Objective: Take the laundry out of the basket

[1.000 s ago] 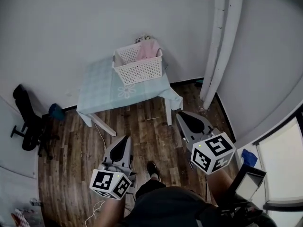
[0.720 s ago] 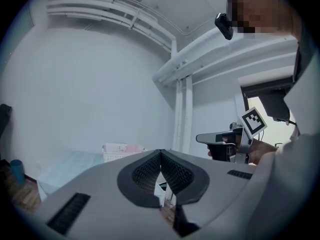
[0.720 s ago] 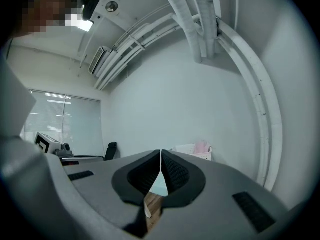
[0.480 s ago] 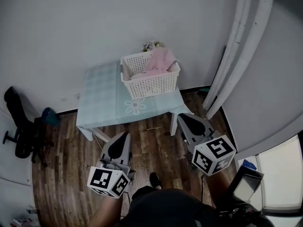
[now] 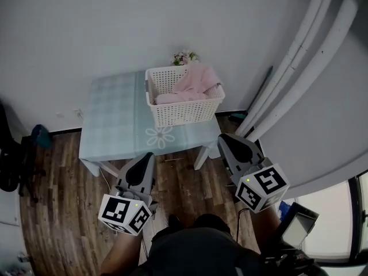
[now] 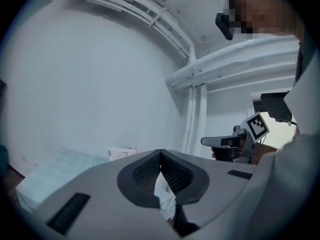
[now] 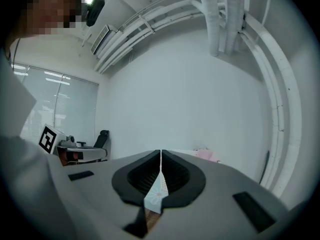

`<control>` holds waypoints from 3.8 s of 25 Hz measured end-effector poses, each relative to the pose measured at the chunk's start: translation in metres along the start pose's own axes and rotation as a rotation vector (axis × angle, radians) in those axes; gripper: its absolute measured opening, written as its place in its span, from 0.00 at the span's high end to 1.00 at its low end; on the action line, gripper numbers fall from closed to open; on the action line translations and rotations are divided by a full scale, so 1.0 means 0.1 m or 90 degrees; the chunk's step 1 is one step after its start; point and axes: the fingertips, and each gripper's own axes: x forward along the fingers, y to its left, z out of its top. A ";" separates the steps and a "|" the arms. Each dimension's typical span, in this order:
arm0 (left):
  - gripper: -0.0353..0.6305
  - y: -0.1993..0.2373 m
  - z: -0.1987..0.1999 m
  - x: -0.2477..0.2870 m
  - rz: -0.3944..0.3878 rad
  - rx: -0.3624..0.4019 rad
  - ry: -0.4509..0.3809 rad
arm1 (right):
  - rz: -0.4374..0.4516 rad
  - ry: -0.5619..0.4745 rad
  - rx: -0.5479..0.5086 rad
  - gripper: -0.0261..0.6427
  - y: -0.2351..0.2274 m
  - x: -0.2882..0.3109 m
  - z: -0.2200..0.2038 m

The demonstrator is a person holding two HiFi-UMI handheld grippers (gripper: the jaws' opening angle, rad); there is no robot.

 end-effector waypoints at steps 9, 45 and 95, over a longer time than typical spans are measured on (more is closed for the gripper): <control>0.93 0.30 0.17 0.58 0.024 0.028 0.001 | 0.019 -0.025 0.010 0.93 -0.47 0.57 0.17; 0.93 1.59 0.57 2.23 0.137 0.056 0.037 | 0.265 0.133 -0.137 0.53 -1.46 3.07 0.06; 0.93 2.26 0.05 1.90 0.259 -0.010 0.100 | 0.559 0.805 -0.375 0.39 -1.32 3.84 -3.48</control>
